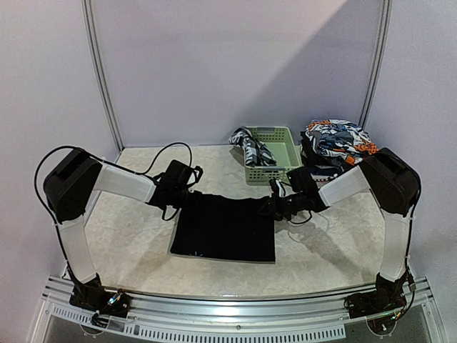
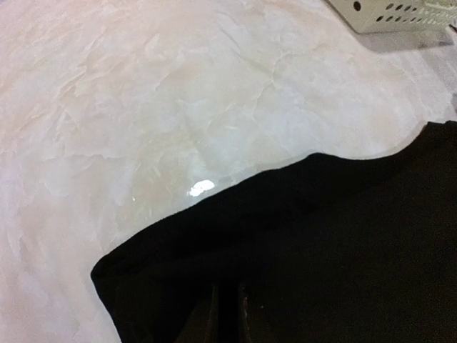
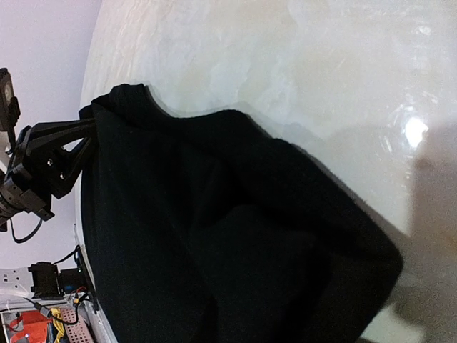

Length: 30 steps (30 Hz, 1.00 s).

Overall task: Fold and stack the mixed laundry pile
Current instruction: Place the square-folded T-shirt at the corner of the board.

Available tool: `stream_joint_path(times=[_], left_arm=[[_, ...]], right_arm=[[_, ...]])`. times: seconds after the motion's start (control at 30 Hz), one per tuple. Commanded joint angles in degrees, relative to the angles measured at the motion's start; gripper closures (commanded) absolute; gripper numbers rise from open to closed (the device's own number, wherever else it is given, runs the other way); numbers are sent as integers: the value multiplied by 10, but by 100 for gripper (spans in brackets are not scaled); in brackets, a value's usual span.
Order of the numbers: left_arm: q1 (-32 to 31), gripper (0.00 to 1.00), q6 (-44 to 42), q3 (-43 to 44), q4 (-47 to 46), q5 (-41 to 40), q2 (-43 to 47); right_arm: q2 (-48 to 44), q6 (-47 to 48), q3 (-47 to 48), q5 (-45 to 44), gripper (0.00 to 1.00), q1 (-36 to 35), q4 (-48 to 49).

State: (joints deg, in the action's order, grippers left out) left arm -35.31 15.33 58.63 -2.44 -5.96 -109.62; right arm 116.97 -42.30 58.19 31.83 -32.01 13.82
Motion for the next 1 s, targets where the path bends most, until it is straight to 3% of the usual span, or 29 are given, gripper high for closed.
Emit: stream_joint_path(times=[0.0,0.17,0.37,0.73,0.97], left_arm=[[18,89,7,21,-13,6,-32],[29,89,19,6,-20,-16,-46],[44,78,45,-34,-35,-53,-16],[60,73,48,-37,-4,-114,9],[54,47,56,-77,22,-163,84]], right_arm=[[-7,23,1,-21,99,5,-70],[-9,37,15,-35,100,5,-102],[-11,44,26,-42,100,5,-121],[-21,48,30,-55,100,5,-137],[-47,68,39,-80,100,5,-202]])
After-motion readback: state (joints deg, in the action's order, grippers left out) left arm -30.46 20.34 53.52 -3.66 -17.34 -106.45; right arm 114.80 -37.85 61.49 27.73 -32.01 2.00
